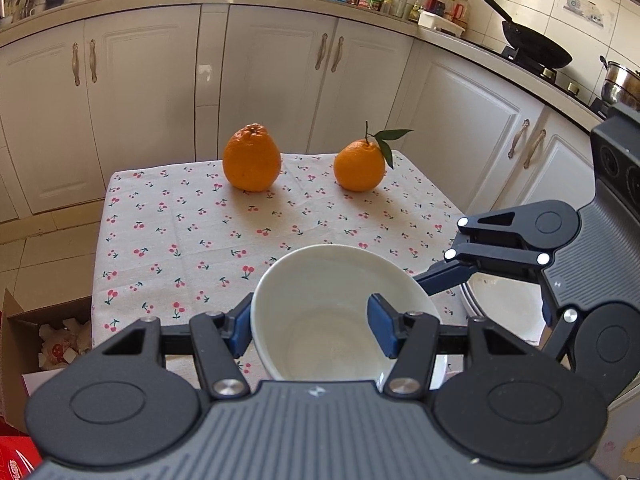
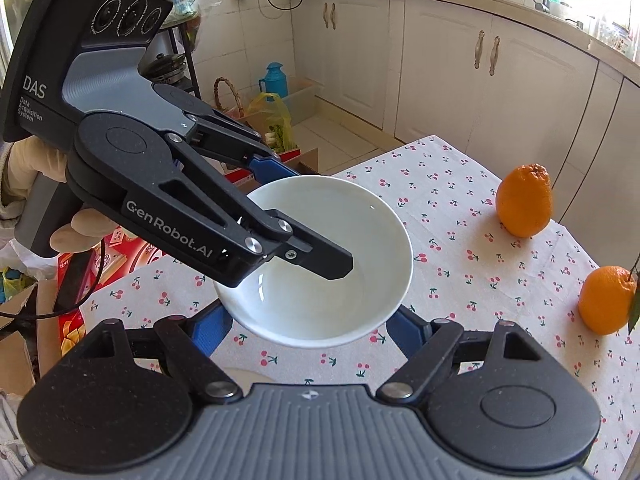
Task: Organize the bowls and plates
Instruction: 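Lift the white bowl with the left gripper and carry it over the other bowls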
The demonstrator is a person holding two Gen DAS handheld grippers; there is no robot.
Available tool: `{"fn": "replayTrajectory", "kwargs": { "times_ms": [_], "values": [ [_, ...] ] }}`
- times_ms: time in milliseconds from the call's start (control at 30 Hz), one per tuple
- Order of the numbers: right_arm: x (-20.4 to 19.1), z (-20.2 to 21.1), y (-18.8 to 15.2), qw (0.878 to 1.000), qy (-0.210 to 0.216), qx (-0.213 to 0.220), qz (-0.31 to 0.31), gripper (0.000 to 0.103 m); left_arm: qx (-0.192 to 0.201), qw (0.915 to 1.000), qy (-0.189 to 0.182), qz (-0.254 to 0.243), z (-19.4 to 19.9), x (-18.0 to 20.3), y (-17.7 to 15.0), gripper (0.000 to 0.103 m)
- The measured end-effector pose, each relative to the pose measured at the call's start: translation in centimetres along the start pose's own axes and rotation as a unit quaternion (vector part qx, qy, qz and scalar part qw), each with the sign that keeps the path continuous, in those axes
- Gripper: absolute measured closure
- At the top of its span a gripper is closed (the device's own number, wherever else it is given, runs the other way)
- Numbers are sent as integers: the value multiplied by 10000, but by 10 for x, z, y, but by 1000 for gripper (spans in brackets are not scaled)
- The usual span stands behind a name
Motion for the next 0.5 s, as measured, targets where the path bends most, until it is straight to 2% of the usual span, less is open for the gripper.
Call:
{"fn": "replayTrajectory", "kwargs": {
  "times_ms": [500],
  "values": [
    [-25,56,-31,9999,-120,120,24,16,128,9997,-37,-182,28,59,-17,46]
  ]
}}
Point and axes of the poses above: each gripper's, at about its wrist camera, not at the fingertips, and z roughly against the way its jaws point, x to its right, y to its top, the point moved 5 cm from there along -z, roughly the way its jaws point, and after that the axes turned 4 degrees about x, right-handed, at the moved point
